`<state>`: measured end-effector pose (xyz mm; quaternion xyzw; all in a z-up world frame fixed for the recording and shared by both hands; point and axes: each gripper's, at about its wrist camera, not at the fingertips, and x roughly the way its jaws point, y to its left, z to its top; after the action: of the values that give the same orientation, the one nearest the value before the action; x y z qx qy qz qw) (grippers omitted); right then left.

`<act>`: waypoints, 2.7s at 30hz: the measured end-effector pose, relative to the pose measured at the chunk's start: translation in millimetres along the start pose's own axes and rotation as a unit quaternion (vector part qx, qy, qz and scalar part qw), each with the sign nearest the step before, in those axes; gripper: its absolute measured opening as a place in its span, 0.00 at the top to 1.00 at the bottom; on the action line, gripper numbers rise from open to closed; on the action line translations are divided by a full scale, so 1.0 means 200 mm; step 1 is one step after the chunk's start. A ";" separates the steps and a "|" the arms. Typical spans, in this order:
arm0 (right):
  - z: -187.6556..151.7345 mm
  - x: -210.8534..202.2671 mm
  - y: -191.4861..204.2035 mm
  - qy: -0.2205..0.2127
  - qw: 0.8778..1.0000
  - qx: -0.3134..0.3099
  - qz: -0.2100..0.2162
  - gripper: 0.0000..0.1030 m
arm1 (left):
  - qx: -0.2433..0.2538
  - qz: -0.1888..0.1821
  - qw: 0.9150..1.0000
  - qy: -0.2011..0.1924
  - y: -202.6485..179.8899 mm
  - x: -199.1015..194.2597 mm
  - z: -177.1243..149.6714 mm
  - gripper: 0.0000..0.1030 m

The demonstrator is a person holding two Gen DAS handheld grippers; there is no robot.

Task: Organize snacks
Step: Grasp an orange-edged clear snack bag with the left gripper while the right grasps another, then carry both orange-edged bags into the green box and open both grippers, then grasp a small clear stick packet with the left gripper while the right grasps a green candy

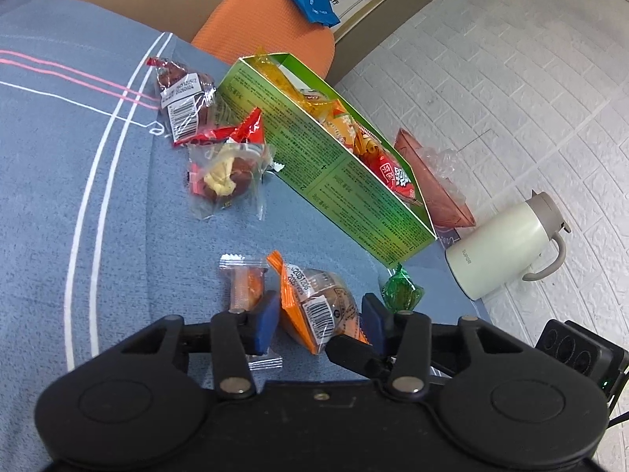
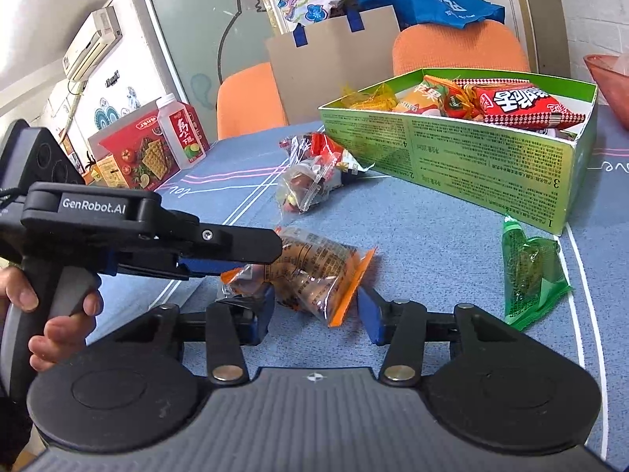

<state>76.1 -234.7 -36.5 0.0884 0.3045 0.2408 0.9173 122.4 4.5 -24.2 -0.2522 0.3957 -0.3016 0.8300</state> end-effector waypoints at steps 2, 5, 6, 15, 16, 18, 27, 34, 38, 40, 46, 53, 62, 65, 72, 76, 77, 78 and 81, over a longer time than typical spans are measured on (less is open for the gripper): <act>0.01 0.00 -0.01 -0.002 1.000 0.002 0.001 0.21 | 0.003 0.002 1.000 -0.001 0.00 0.00 0.01 0.06; 0.02 0.02 -0.01 -0.001 1.000 0.003 0.000 0.21 | 0.001 0.003 1.000 0.005 0.01 0.03 0.01 0.16; 0.02 0.02 -0.01 -0.001 1.000 0.004 0.001 0.25 | 0.002 0.004 1.000 0.004 0.01 0.04 0.01 0.18; 0.01 0.01 0.02 -0.016 1.000 -0.021 -0.016 0.53 | 0.020 0.002 1.000 -0.014 -0.05 0.01 0.00 0.23; 0.02 -0.01 0.02 -0.020 0.999 -0.020 -0.017 0.53 | 0.022 -0.002 1.000 -0.018 -0.06 0.01 0.01 0.23; 0.04 -0.04 0.03 -0.034 0.999 -0.023 -0.018 0.53 | 0.033 -0.008 0.999 -0.029 -0.11 -0.01 0.05 0.23; 0.34 -0.07 0.00 -0.111 0.991 -0.068 -0.040 0.53 | 0.062 -0.043 0.993 -0.087 -0.25 0.06 0.41 0.23; 0.64 0.03 -0.13 -0.152 0.983 -0.080 -0.059 0.53 | 0.083 -0.050 0.989 -0.108 -0.29 0.23 0.71 0.23; 0.73 0.14 -0.23 -0.152 0.983 -0.079 -0.063 0.53 | 0.081 -0.043 0.990 -0.108 -0.25 0.32 0.79 0.23; 0.74 0.18 -0.27 -0.148 0.985 -0.070 -0.061 0.53 | 0.080 -0.032 0.991 -0.107 -0.23 0.36 0.81 0.23; 0.73 0.38 -0.31 -0.119 0.984 -0.099 -0.092 0.41 | 0.072 0.047 0.992 -0.091 -0.10 0.48 0.81 0.00; 0.60 0.29 -0.30 -0.124 0.978 -0.111 -0.129 0.00 | 0.064 0.076 0.987 -0.127 -0.08 0.34 0.72 0.00; 0.49 -0.08 -0.16 -0.149 0.978 -0.094 -0.112 0.00 | 0.062 0.081 0.985 -0.138 -0.22 0.00 0.39 0.00; 0.40 -0.22 -0.12 -0.170 0.978 -0.077 -0.096 0.00 | 0.050 0.100 0.985 -0.131 -0.22 -0.09 0.24 0.00; 0.09 -0.30 -0.05 -0.135 0.989 -0.026 -0.062 0.00 | 0.029 0.106 0.989 -0.101 -0.11 -0.16 -0.07 0.00; -0.06 -0.27 -0.01 -0.085 0.992 -0.036 -0.085 0.00 | 0.025 0.120 0.989 -0.084 -0.06 -0.17 -0.18 0.00; -0.08 -0.28 -0.01 -0.079 0.992 -0.037 -0.093 0.00 | 0.024 0.119 0.989 -0.079 -0.05 -0.17 -0.19 0.00; -0.09 -0.28 -0.01 -0.078 0.991 -0.036 -0.101 0.00 | 0.025 0.119 0.990 -0.076 -0.05 -0.17 -0.20 0.00; -0.04 -0.27 -0.05 -0.079 0.989 -0.028 -0.120 0.00 | 0.051 0.129 0.988 -0.073 -0.08 -0.15 -0.19 0.00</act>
<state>37.2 -269.5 -18.3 0.0438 0.2327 0.1294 0.9629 72.2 6.7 -19.8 -0.1775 0.3469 -0.1929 0.9005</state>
